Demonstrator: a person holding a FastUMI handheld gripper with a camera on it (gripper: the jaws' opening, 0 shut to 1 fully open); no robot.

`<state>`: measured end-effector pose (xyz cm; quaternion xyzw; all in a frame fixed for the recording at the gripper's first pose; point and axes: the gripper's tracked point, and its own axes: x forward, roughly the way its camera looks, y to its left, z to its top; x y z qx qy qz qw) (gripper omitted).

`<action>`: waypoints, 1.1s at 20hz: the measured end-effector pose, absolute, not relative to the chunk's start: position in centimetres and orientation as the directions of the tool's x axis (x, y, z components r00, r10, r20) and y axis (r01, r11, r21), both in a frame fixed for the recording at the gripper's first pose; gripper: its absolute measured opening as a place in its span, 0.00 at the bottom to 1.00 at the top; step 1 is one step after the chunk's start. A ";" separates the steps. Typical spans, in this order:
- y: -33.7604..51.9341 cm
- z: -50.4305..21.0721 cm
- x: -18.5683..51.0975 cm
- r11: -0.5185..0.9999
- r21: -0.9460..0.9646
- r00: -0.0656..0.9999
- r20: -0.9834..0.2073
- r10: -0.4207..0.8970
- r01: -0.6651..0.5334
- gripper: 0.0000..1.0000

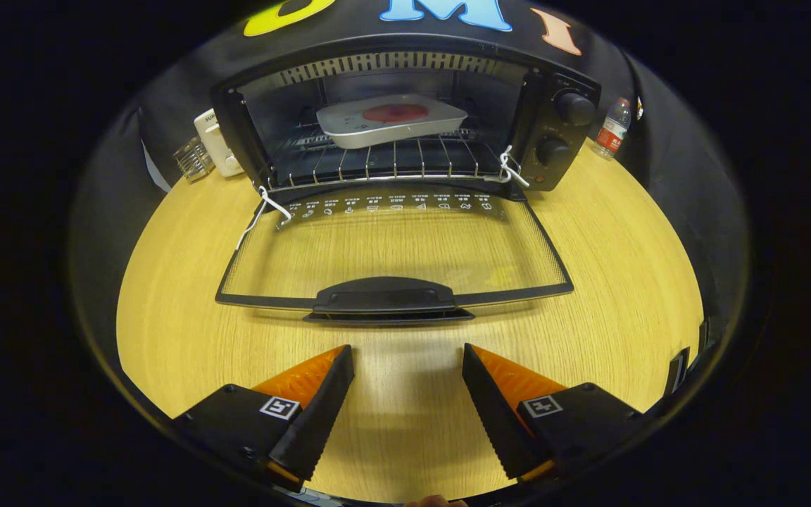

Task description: Open the toaster oven, put the food inside, and close the toaster oven door.

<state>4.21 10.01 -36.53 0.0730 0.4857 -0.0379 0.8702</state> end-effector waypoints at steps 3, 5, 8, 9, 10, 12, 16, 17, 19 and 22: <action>10.1 -36.3 4.7 0.981 0.094 0.511 -0.860 -0.005 0.168 0.99; 10.2 -36.5 5.5 0.976 0.108 0.496 -0.868 0.001 0.187 0.98; 10.3 -36.5 5.5 0.978 0.098 0.457 -0.889 0.004 0.183 0.98; 10.3 -36.5 5.7 0.981 0.090 0.457 -0.889 0.003 0.170 0.98; 10.2 -36.3 5.7 0.984 0.084 0.459 -0.888 0.002 0.157 0.98; 10.1 -35.9 5.7 0.988 0.078 0.462 -0.887 0.007 0.135 0.98; 10.0 -34.4 5.2 0.988 0.097 0.486 -0.873 0.025 0.123 0.98; 10.0 -33.8 5.2 0.988 0.098 0.500 -0.866 0.027 0.116 0.98; 9.9 -32.7 5.0 0.988 0.106 0.527 -0.849 0.033 0.108 0.98; 9.7 -30.9 5.0 0.987 0.124 0.568 -0.822 0.046 0.100 0.98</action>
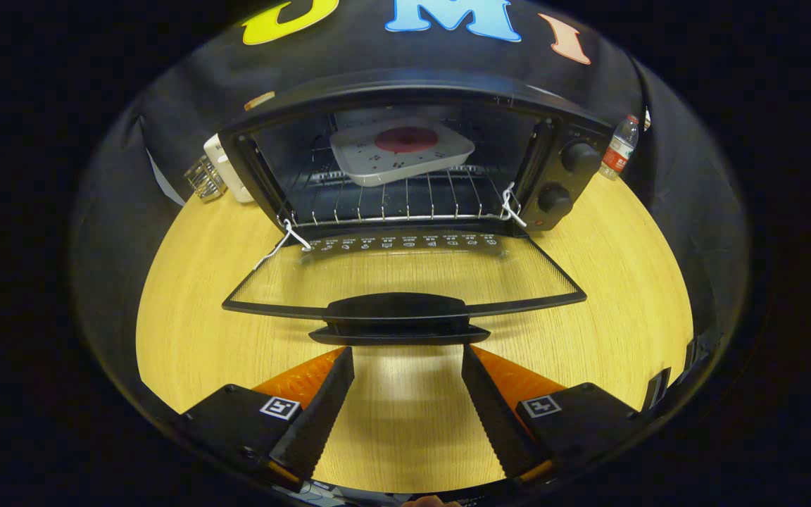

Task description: Open the toaster oven, put the food inside, and close the toaster oven door.

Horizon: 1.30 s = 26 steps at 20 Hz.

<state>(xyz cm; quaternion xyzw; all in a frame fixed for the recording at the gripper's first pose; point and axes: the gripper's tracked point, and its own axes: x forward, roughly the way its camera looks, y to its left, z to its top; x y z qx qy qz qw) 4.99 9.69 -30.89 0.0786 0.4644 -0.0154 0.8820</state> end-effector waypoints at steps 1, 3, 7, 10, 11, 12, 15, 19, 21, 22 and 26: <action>9.7 -30.3 5.1 0.986 0.132 0.586 -0.809 0.050 0.098 0.98; 9.6 -29.1 5.4 0.984 0.147 0.611 -0.790 0.054 0.102 0.98; 8.3 -25.2 6.7 0.987 0.132 0.701 -0.713 0.028 0.094 0.99; 7.4 -21.8 7.0 0.995 0.088 0.777 -0.630 0.014 0.053 0.98; 6.9 -20.7 7.0 0.998 0.056 0.799 -0.601 0.003 0.038 0.98; 6.6 -20.0 7.2 0.999 0.033 0.824 -0.567 -0.001 0.024 0.99; 5.7 -18.0 6.1 1.000 0.027 0.861 -0.508 0.000 0.015 0.98; 3.5 -12.3 3.8 0.997 0.078 0.936 -0.351 0.007 0.022 0.98; 0.9 -9.7 2.4 0.998 0.046 0.964 -0.267 -0.021 0.034 0.98; -1.5 -8.5 1.7 0.998 0.015 0.971 -0.233 -0.053 0.058 0.98; -6.1 -5.7 -1.5 0.991 -0.039 0.979 -0.157 -0.130 0.125 0.98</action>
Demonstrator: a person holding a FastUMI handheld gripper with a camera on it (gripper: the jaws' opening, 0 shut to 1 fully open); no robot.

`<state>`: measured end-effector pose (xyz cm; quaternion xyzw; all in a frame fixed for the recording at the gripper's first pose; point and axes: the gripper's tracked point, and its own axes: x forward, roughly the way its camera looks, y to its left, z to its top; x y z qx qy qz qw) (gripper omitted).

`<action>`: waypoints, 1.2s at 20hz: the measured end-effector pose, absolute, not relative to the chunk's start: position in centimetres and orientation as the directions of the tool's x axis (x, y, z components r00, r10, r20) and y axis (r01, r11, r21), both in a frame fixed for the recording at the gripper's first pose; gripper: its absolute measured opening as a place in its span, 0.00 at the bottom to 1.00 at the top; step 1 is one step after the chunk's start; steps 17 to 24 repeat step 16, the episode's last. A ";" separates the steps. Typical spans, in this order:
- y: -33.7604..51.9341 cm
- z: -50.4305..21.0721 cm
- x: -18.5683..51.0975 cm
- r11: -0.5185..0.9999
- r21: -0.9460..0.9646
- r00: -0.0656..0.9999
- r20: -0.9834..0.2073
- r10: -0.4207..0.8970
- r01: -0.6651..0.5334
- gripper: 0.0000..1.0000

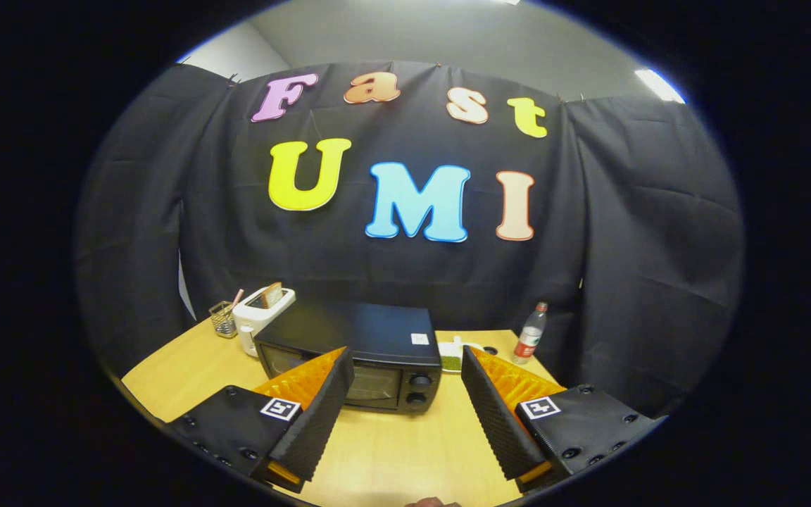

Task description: Open the toaster oven, put the food inside, and close the toaster oven door.

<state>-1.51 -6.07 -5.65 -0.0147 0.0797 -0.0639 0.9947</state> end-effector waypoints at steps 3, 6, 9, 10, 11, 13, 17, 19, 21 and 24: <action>-8.9 -1.8 -1.5 0.985 -0.057 0.981 -0.091 -0.170 0.165 0.98; -8.9 0.9 -1.9 0.984 -0.032 0.983 -0.048 -0.175 0.174 0.97; -8.7 1.9 -2.2 0.986 -0.023 0.985 -0.045 -0.165 0.164 0.97; -8.5 2.0 -2.3 0.988 -0.026 0.987 -0.049 -0.155 0.153 0.97; -8.8 2.0 -2.2 0.987 -0.036 0.986 -0.060 -0.156 0.154 0.97; -9.1 2.2 -2.0 0.987 -0.034 0.984 -0.071 -0.161 0.159 0.97; -9.7 2.1 -1.4 0.984 -0.034 0.982 -0.075 -0.175 0.173 0.96; -9.7 2.1 -1.4 0.984 -0.034 0.982 -0.075 -0.175 0.173 0.96; -9.7 2.1 -1.4 0.984 -0.034 0.982 -0.075 -0.175 0.173 0.96; -9.7 2.1 -1.4 0.984 -0.034 0.982 -0.075 -0.175 0.173 0.96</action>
